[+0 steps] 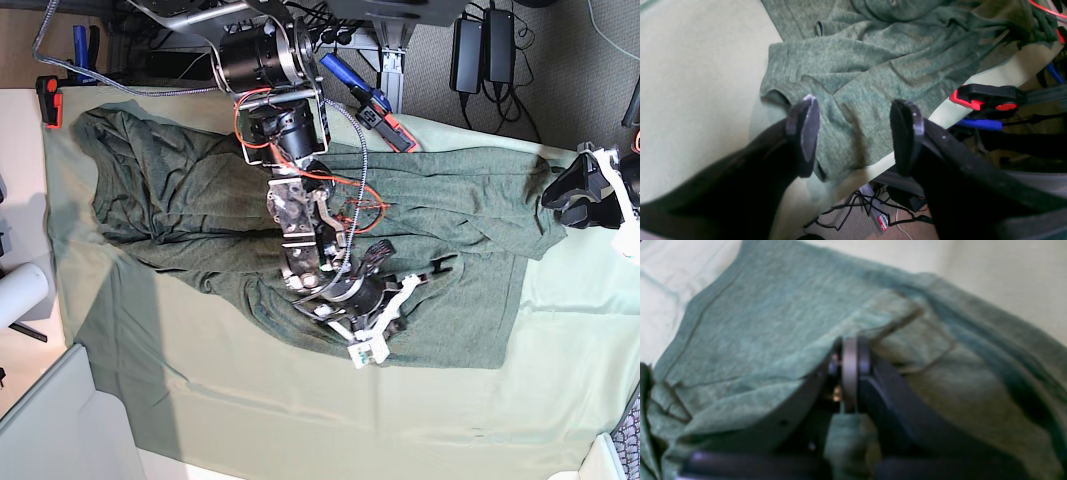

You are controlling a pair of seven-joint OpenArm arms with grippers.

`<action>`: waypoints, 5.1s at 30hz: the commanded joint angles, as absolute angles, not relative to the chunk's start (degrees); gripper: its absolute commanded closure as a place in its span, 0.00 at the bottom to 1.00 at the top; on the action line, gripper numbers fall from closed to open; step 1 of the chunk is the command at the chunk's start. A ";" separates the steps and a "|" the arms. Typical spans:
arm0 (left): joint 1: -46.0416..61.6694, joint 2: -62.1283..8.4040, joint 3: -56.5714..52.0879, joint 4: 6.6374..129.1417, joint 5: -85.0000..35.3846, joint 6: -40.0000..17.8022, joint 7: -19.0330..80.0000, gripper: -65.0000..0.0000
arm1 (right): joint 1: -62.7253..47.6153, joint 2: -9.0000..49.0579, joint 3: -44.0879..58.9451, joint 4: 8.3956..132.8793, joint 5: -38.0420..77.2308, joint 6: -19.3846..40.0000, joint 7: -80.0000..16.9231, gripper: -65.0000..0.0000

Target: Fold the T-shirt properly

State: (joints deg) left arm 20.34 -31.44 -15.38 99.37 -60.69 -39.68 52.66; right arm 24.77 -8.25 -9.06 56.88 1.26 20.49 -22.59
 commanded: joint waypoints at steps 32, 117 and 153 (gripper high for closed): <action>20.03 -32.42 -15.88 100.16 -61.93 -40.00 51.77 0.43 | 27.29 -8.69 -5.15 53.74 -0.23 12.43 -19.27 0.41; -29.67 -15.81 3.81 41.52 -43.35 -37.10 32.99 0.43 | 27.68 6.74 15.42 76.58 9.06 21.87 -43.16 0.33; -29.65 -19.05 4.43 48.12 -37.08 -40.00 33.43 1.00 | 14.41 16.53 15.84 76.20 9.82 21.85 -39.24 0.33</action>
State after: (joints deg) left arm -27.81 -18.44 4.56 47.11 -36.03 -38.65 34.30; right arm 13.19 15.55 15.53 75.46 9.56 21.23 -40.53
